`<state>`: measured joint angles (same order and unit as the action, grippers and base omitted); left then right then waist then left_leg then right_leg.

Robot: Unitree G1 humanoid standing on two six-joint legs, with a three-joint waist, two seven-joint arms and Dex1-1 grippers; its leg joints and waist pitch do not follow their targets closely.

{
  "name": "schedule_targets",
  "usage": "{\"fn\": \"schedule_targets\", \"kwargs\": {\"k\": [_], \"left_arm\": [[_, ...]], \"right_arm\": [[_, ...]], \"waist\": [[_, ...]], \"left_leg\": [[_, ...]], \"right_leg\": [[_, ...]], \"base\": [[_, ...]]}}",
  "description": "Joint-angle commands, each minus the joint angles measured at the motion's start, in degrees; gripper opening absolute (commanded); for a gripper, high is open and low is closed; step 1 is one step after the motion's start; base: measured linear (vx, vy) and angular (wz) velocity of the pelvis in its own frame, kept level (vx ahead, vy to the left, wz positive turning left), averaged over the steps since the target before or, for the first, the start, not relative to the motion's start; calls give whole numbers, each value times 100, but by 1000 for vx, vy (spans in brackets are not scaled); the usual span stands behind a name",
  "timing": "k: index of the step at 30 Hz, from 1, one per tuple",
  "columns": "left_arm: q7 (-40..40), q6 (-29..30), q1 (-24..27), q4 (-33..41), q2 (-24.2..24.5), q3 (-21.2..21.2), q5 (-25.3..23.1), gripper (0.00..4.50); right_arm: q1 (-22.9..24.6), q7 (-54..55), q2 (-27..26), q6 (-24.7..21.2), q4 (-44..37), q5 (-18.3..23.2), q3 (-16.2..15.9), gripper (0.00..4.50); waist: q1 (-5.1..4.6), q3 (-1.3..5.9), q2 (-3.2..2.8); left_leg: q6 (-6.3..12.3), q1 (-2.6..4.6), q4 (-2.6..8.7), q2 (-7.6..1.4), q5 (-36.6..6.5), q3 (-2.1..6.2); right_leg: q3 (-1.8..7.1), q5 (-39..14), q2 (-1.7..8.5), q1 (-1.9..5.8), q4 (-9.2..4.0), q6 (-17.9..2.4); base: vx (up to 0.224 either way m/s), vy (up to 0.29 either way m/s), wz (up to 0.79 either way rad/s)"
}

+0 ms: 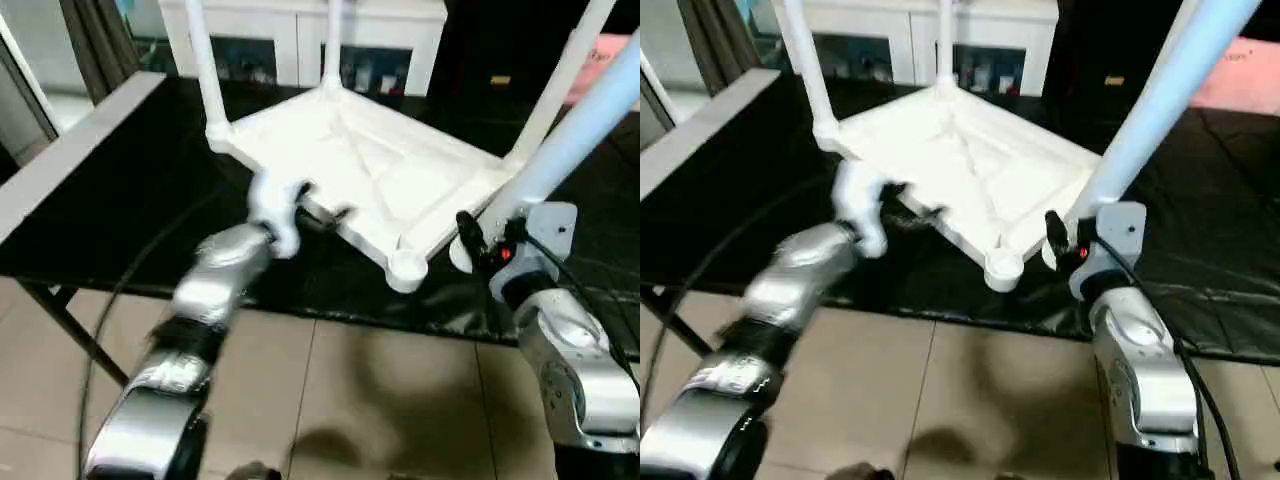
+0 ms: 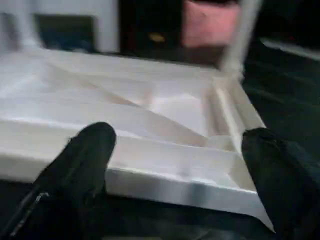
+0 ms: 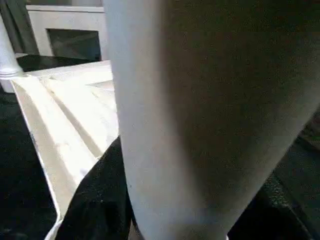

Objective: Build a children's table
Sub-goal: Move table base

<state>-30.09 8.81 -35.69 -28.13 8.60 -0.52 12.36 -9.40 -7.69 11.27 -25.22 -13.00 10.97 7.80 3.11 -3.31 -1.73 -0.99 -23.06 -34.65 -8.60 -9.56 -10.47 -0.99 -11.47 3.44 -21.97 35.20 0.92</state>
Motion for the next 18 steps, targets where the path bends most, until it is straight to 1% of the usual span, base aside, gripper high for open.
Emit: {"fn": "schedule_targets", "kwargs": {"k": [1,2,3,4,5,6,7,8,9,11,12,14,15,16,17,18], "left_arm": [[286,230,240,810,109,104,-76,450],[373,273,359,1021,141,115,-148,450],[722,526,817,1810,208,219,-356,450],[900,698,1038,2187,180,335,-344,450],[1006,862,1177,2450,158,408,-291,450],[1073,932,1378,2746,171,436,-333,450],[1114,971,1513,2942,185,446,-371,450],[1175,1013,1717,3164,214,444,-434,450],[1247,1166,1919,3385,202,488,-342,450],[1345,1384,2137,3620,171,550,-207,450],[1450,1418,2248,3760,157,546,-261,450],[1527,1364,2312,3851,156,513,-380,450],[1553,1387,2350,3961,164,477,-435,450],[1564,1439,2364,4037,164,462,-445,450],[1618,1527,2353,4129,133,483,-436,450],[1648,1564,2325,4141,108,513,-406,450]], "right_arm": [[-76,46,-24,-120,-176,-11,-31,192],[-71,48,-33,-132,-193,-8,-39,192],[-27,76,-73,-118,-264,-34,-73,192],[22,115,-62,-107,-286,-129,-127,192],[55,145,-49,-101,-297,-197,-166,192],[118,227,-81,-82,-304,-240,-147,192],[160,286,-106,-67,-308,-261,-129,192],[221,358,-143,-31,-316,-268,-83,192],[294,345,-160,-88,-368,-205,-53,192],[387,344,-187,-194,-468,-131,-19,192],[448,357,-177,-297,-564,-134,-13,192],[521,352,-160,-329,-658,-152,-24,192],[578,322,-202,-385,-750,-46,2,192],[624,318,-246,-430,-823,33,29,192],[694,307,-287,-459,-906,88,49,192],[729,348,-287,-442,-918,33,51,192]], "waist": [[1,411,79],[6,396,82],[-5,381,92],[-15,374,82],[-23,371,80],[-8,363,45],[-14,361,52],[-6,356,41],[-13,345,48],[-27,336,31],[-33,329,44],[-33,328,56],[-49,329,70],[-51,327,66],[-57,324,58],[-60,321,52]], "left_leg": [[413,192,403,-431,-989,170],[359,193,417,-446,-1077,177],[332,186,428,-441,-1113,171],[295,177,452,-471,-1112,188],[248,191,449,-448,-1137,173],[171,210,452,-429,-1254,172],[118,209,460,-438,-1327,175],[53,203,474,-441,-1391,185],[23,201,486,-437,-1458,187],[-120,211,502,-416,-1744,199],[-162,217,503,-405,-1855,200],[-193,207,507,-399,-1892,205],[-197,195,516,-400,-1880,216],[-192,190,518,-401,-1870,219],[-197,202,515,-399,-1913,213],[-205,197,517,-397,-1913,222]], "right_leg": [[169,-484,467,186,-358,-1529],[177,-667,476,185,-376,-1454],[181,-752,459,171,-391,-1401],[181,-746,467,178,-392,-1335],[180,-794,431,152,-402,-1273],[187,-968,419,123,-416,-1219],[190,-1046,423,128,-422,-1179],[200,-1118,424,121,-436,-1091],[203,-1183,417,113,-451,-1044],[204,-1394,398,92,-457,-924],[208,-1530,391,74,-479,-849],[217,-1642,393,73,-498,-742],[216,-1629,389,82,-498,-684],[220,-1621,396,83,-496,-664],[224,-1658,394,59,-507,-639],[220,-1666,396,60,-510,-630]], "base": [[0,0,0],[0,0,0],[0,0,0],[0,0,0],[0,0,0],[0,0,0],[0,0,0],[0,0,0],[0,0,0],[0,0,0],[0,0,0],[0,0,0],[0,0,0],[0,0,0],[0,0,0],[0,0,0]]}}
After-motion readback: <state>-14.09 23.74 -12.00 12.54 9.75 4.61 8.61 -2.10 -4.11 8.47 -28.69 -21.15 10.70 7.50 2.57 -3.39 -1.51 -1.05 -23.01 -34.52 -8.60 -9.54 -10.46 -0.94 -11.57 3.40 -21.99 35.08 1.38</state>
